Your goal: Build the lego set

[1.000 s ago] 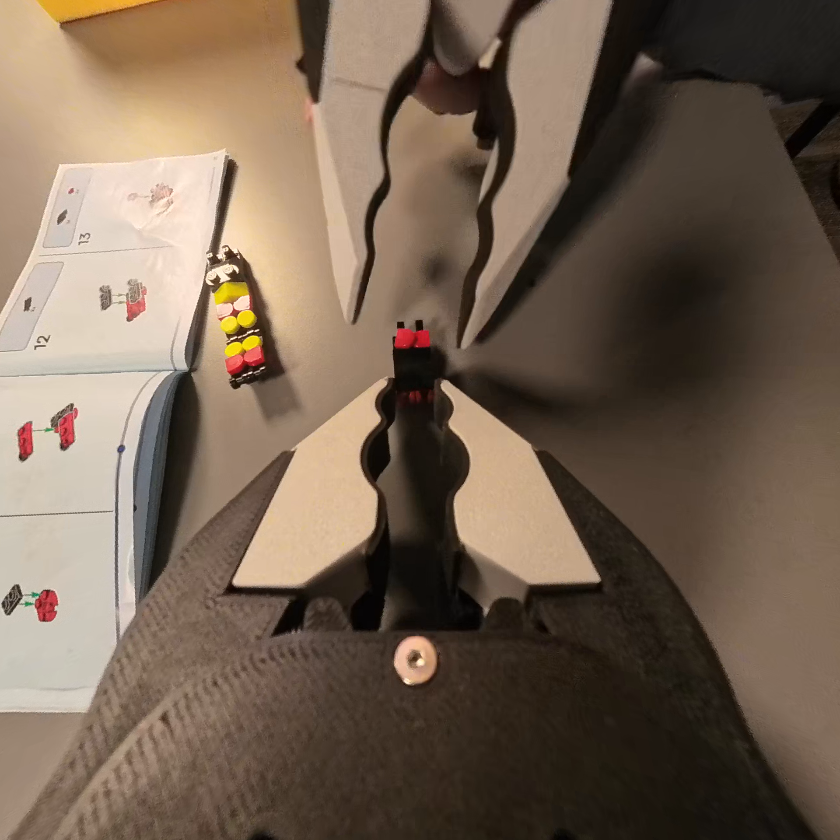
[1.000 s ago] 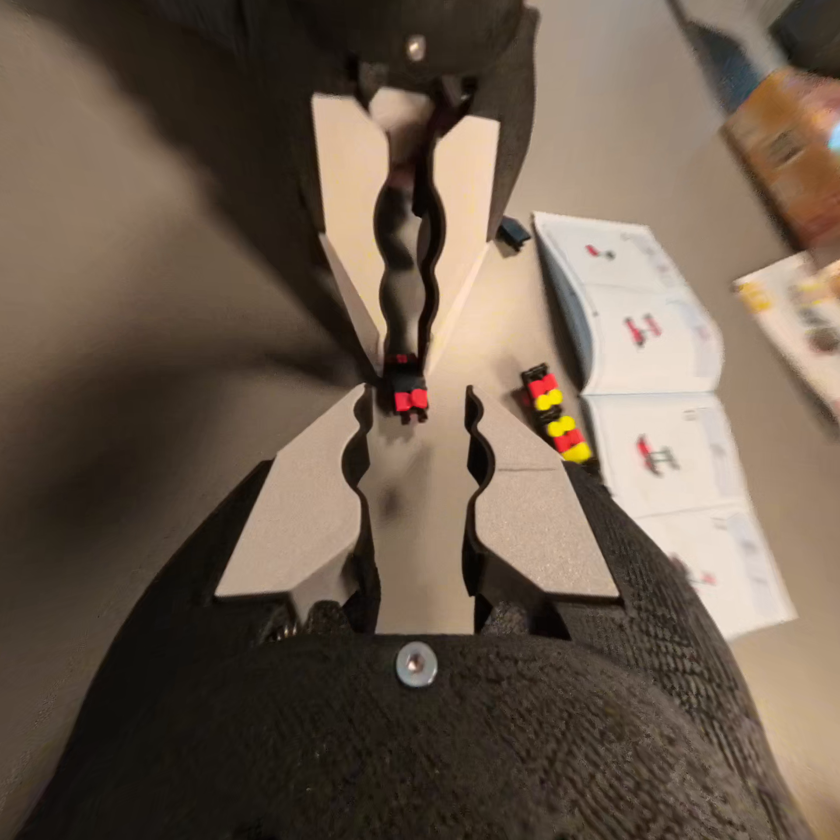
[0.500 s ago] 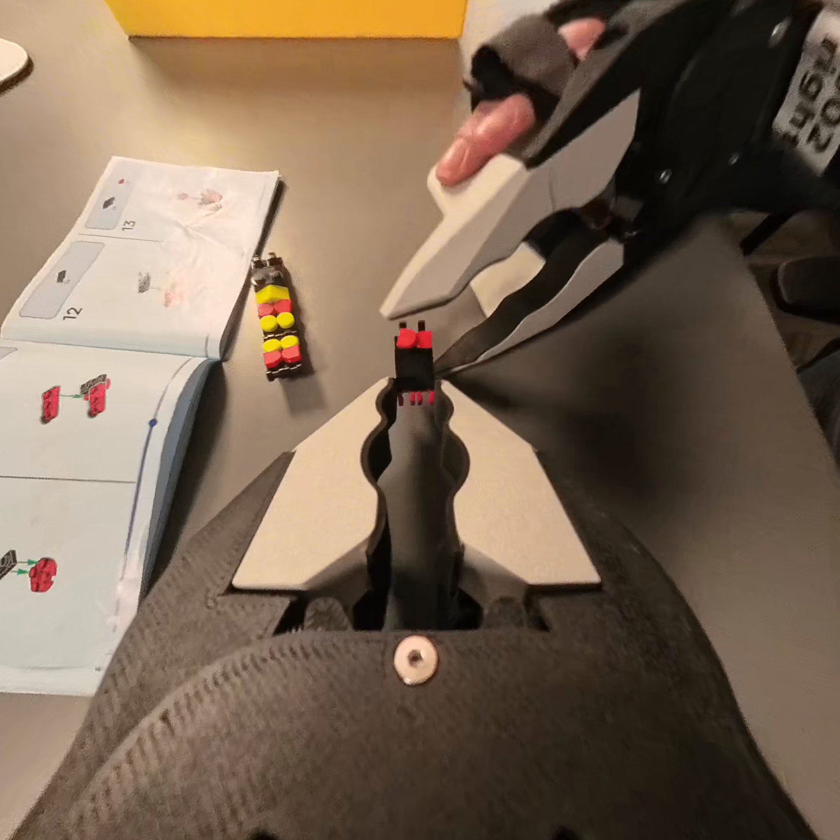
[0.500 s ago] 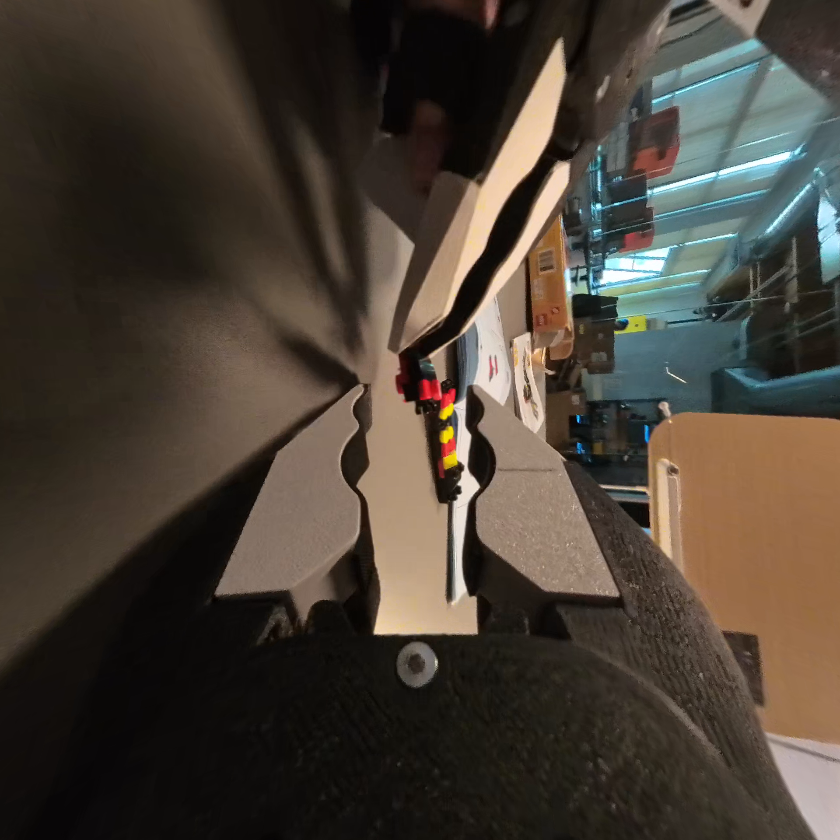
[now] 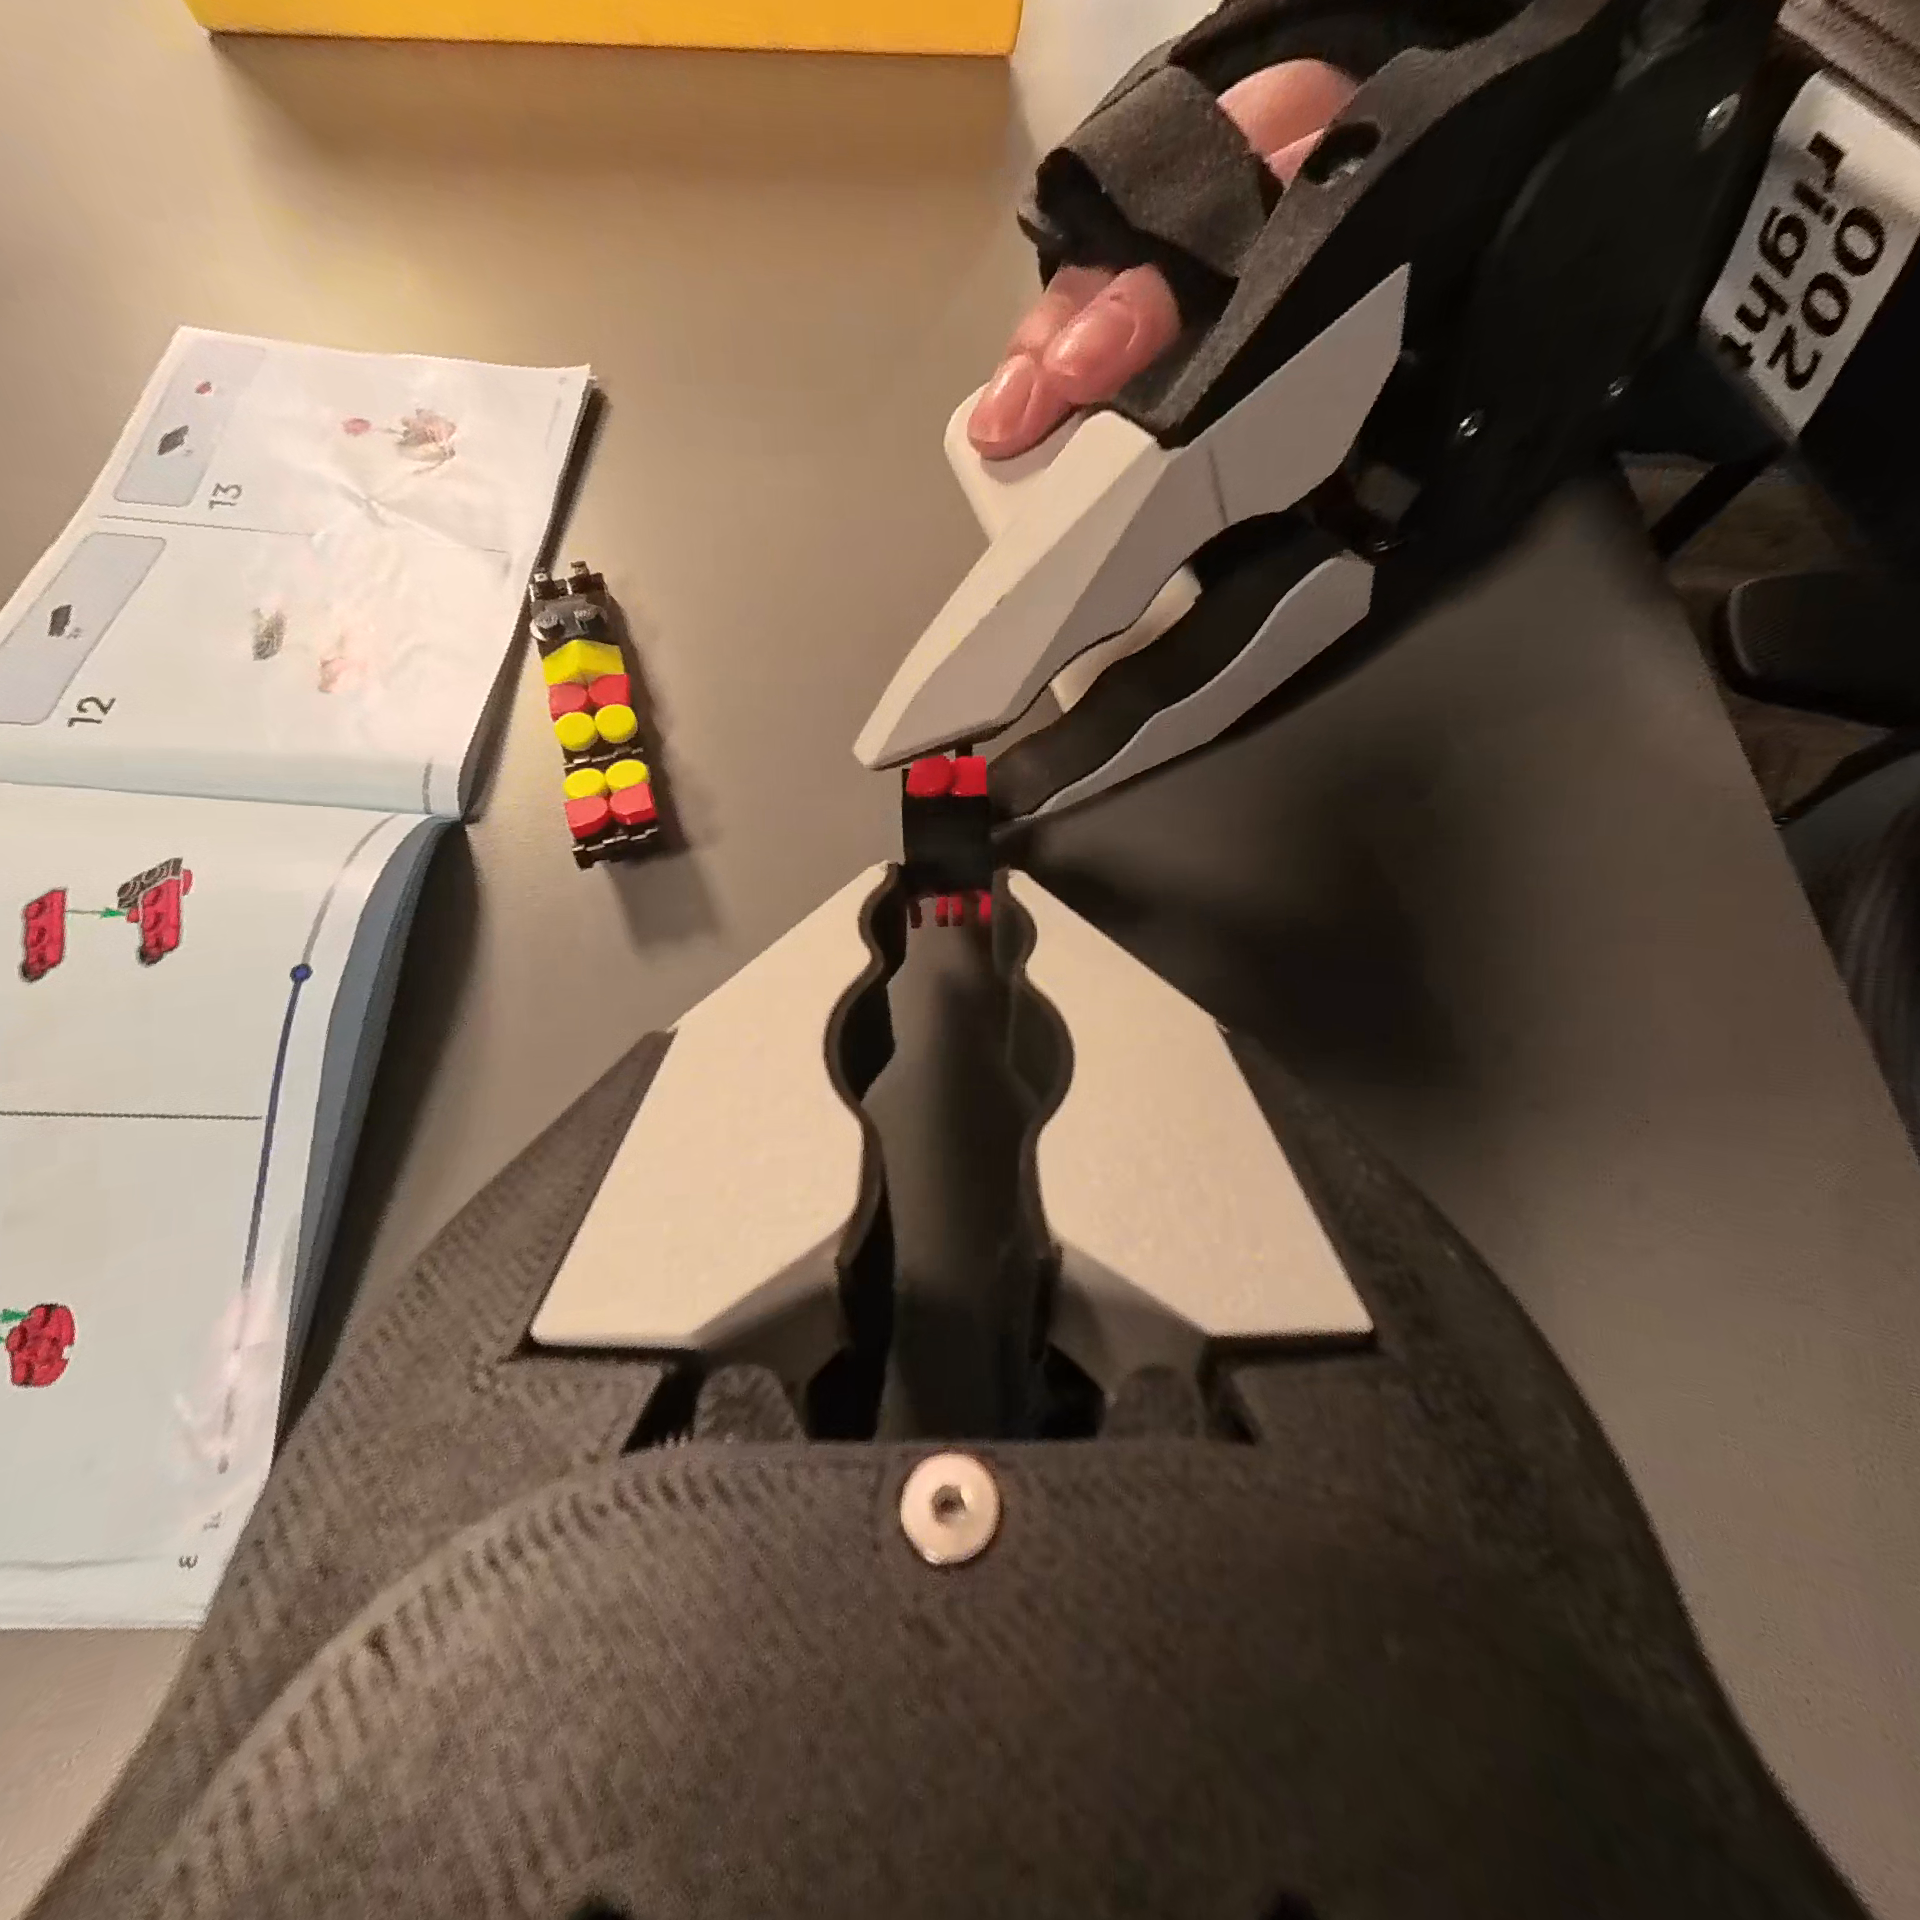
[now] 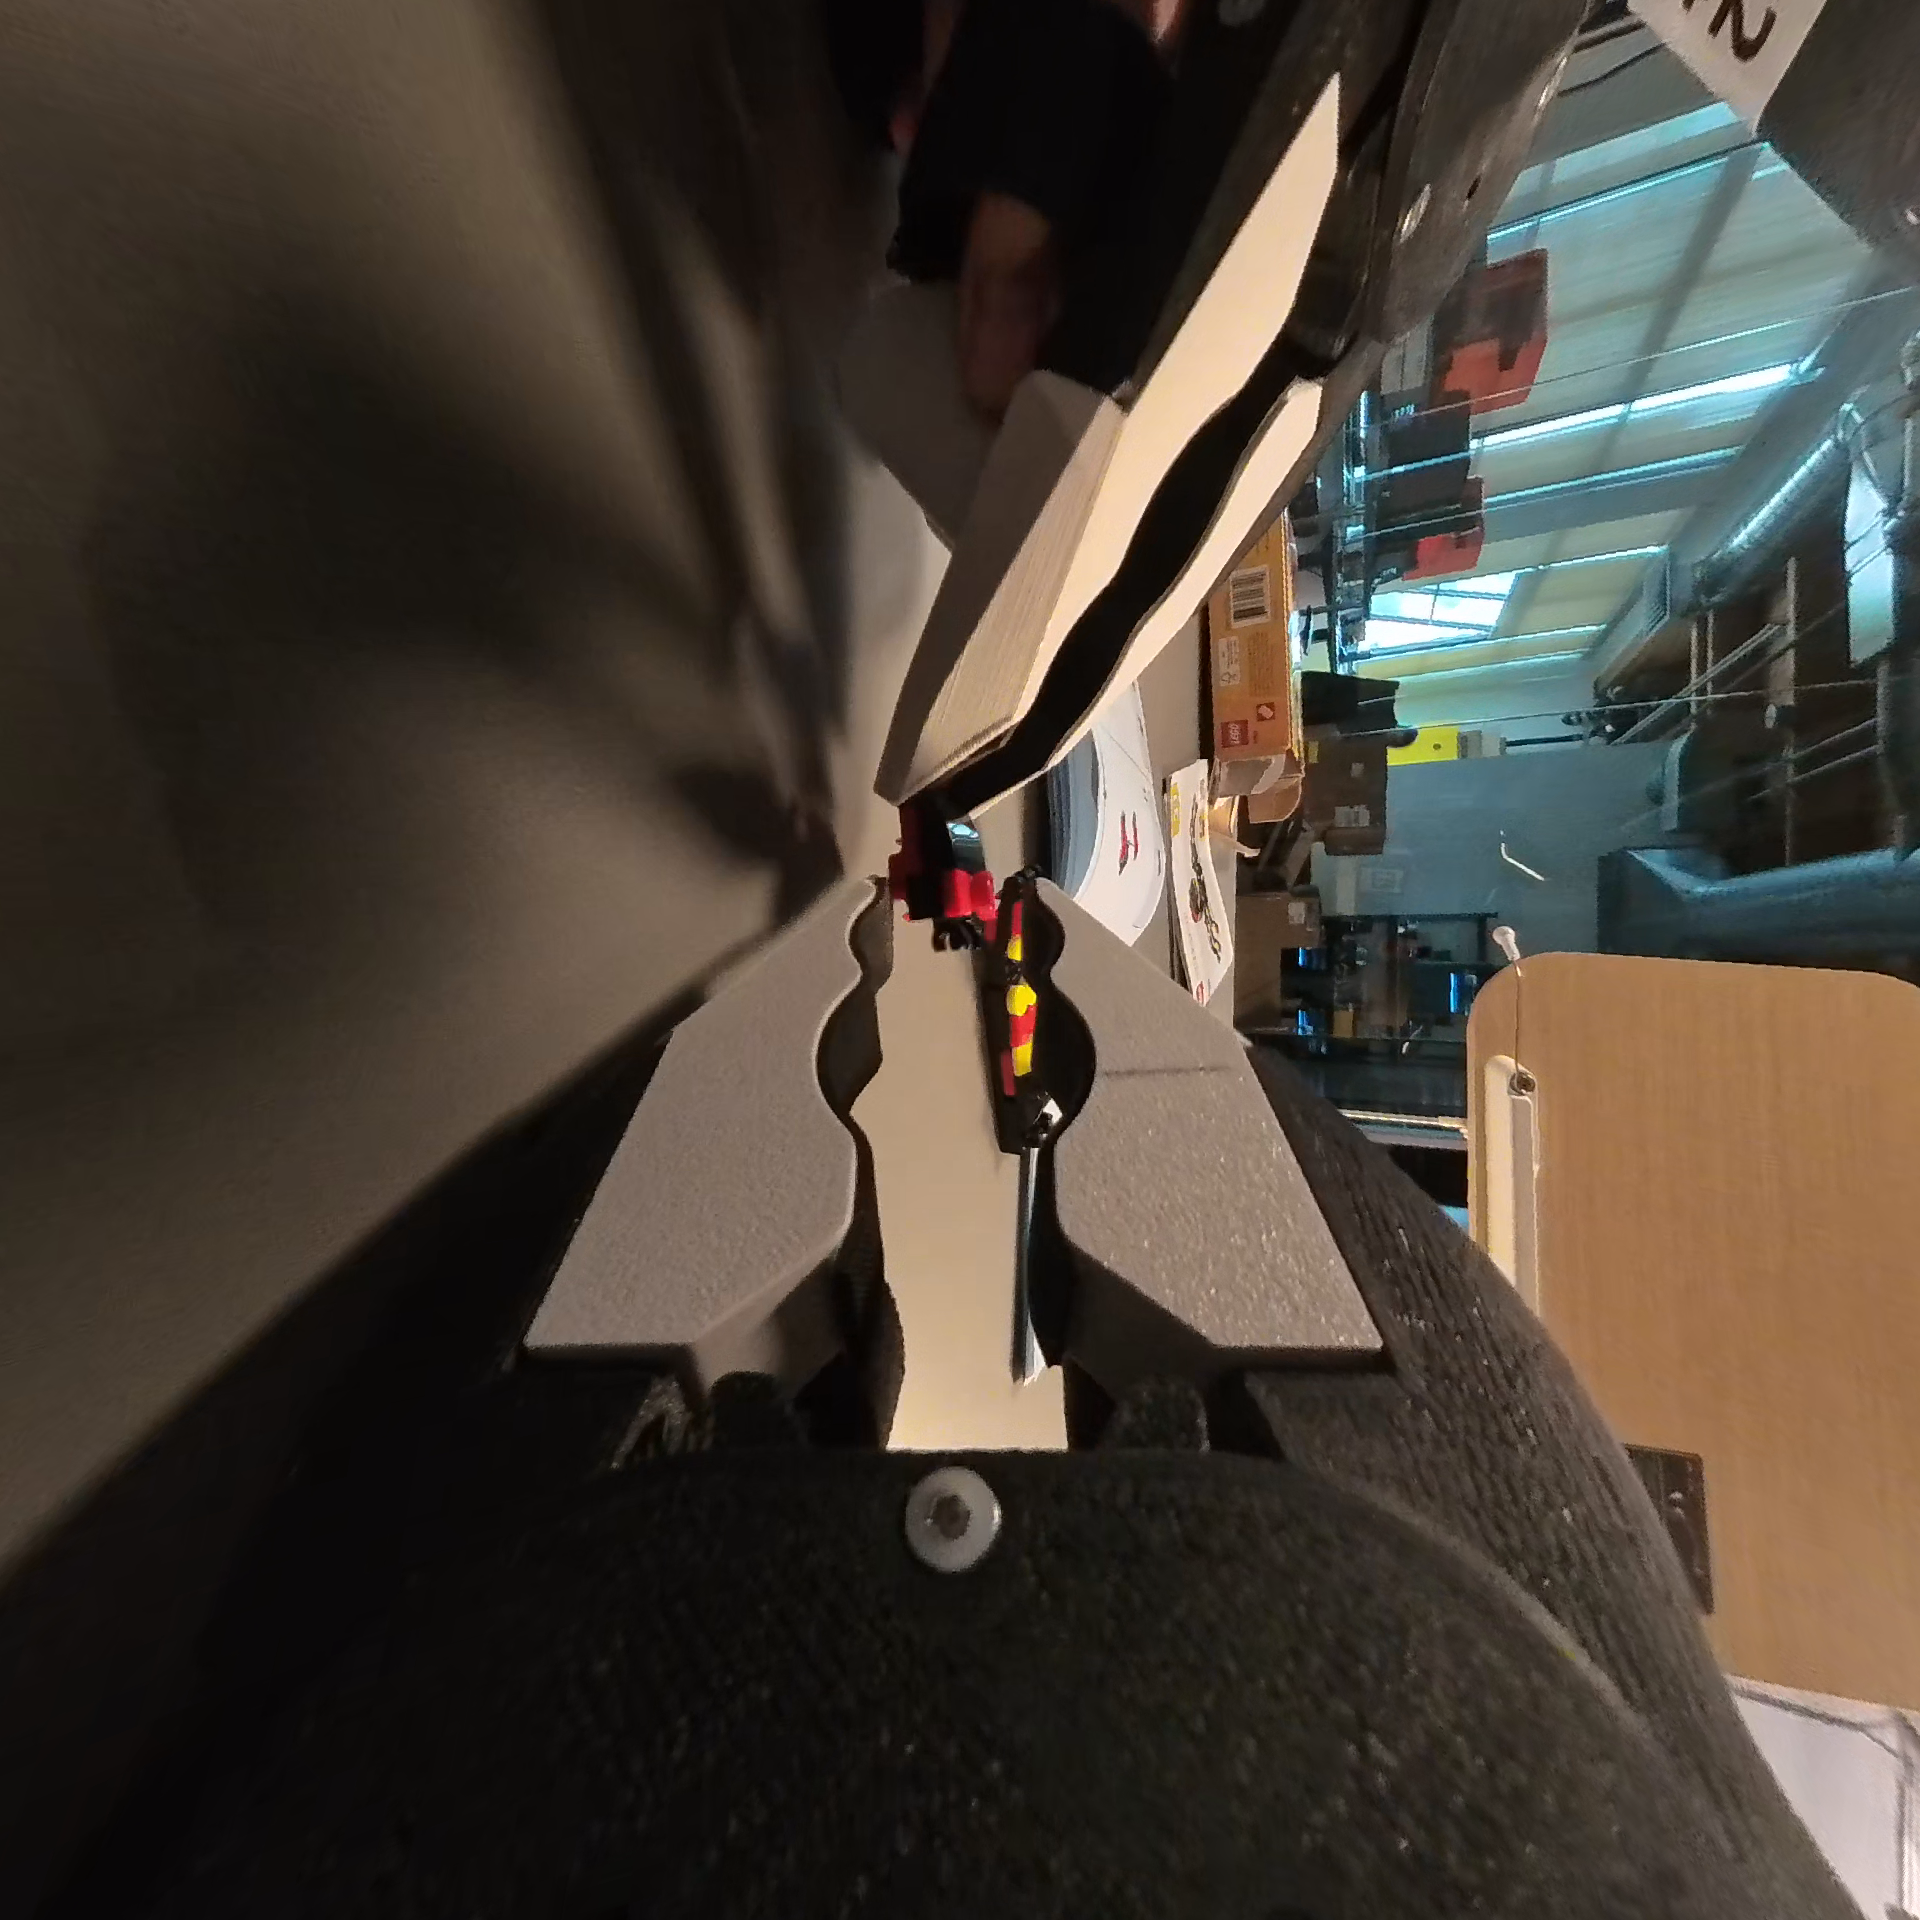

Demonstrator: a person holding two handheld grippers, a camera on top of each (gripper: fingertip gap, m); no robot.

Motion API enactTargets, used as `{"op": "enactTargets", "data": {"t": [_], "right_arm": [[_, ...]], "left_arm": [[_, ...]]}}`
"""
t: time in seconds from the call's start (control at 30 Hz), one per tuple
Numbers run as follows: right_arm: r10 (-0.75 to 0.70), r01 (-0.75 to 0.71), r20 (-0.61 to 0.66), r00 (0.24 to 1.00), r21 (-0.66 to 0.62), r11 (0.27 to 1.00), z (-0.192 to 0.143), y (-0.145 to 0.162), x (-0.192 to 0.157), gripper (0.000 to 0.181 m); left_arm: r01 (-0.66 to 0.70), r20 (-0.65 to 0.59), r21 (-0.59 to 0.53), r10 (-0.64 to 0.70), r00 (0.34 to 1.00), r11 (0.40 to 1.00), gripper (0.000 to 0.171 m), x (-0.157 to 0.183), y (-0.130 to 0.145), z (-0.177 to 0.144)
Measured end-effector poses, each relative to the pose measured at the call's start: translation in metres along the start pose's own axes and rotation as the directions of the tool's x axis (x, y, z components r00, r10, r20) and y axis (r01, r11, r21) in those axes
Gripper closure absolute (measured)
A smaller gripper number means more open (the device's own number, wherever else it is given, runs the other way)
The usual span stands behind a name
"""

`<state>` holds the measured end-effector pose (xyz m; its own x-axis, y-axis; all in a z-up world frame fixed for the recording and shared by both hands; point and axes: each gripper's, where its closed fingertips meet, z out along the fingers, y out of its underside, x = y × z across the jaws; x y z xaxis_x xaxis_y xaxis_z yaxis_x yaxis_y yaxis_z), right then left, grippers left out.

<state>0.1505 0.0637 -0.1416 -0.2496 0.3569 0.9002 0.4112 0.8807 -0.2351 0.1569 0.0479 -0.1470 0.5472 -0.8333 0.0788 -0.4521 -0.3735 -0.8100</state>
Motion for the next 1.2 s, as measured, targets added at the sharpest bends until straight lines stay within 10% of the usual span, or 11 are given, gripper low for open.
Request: {"op": "enactTargets", "data": {"t": [1.2], "right_arm": [[-0.017, 0.015, 0.069, 0.997, 0.028, 1.000, -0.003, -0.003, -0.013, 0.167]], "left_arm": [[0.016, -0.105, -0.036, -0.020, 0.994, 0.999, 0.157, 0.012, 0.005, 0.001]]}}
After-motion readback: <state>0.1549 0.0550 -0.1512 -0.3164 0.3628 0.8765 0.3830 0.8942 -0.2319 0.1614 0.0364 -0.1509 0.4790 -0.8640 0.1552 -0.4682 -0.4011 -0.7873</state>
